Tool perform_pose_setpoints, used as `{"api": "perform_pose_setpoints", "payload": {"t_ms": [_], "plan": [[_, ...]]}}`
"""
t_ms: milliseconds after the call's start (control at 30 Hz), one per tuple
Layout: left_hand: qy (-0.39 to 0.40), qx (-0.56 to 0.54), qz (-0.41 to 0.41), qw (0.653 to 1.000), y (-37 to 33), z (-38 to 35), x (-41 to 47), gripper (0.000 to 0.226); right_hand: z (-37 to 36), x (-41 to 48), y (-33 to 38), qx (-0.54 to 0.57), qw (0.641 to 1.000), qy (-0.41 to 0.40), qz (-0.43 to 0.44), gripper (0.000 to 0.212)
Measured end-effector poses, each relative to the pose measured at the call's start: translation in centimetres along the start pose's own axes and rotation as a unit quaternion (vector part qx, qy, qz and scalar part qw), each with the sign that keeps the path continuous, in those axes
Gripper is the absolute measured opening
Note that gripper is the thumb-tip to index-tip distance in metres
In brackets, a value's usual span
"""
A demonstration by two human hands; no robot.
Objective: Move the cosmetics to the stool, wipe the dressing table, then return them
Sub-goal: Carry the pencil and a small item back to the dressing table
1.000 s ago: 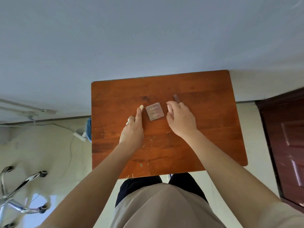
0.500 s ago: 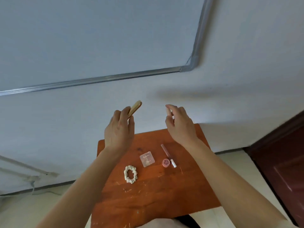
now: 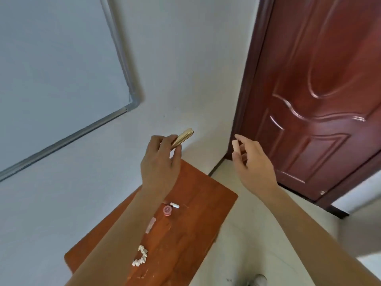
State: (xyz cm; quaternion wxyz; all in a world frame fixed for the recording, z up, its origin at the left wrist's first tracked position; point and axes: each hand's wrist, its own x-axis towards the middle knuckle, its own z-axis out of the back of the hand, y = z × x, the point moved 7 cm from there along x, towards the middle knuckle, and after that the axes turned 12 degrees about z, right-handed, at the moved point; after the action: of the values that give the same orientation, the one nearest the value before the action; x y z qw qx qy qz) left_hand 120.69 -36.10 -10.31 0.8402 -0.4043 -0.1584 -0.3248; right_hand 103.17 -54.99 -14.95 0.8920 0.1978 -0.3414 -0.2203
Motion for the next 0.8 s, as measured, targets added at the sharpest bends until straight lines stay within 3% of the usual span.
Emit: {"api": "perform_pose_setpoints", "payload": {"t_ms": [133,333,600,800], "plan": [[0.065,-0.062,-0.088,0.992,-8.9,-4.7,-2.2,0.028,9.4,-5.8,-4.3,-0.045,0.991,-0.085,-0.089,0.044],[0.13,-0.126,-0.191,0.965,-24.1,-10.6,-9.1,0.027,22.4,-14.3,-10.5,-0.112,0.968,-0.165,-0.154,0.04],[0.211,-0.174,-0.242,0.931,-44.8,-20.6,-23.0,0.022,39.0,-30.1,-21.9,-0.139,0.92,-0.257,-0.263,0.037],[0.316,-0.191,-0.262,0.891,-57.6,-26.9,-33.3,0.012,49.5,-40.1,-28.5,-0.178,0.875,-0.297,-0.337,0.038]]}}
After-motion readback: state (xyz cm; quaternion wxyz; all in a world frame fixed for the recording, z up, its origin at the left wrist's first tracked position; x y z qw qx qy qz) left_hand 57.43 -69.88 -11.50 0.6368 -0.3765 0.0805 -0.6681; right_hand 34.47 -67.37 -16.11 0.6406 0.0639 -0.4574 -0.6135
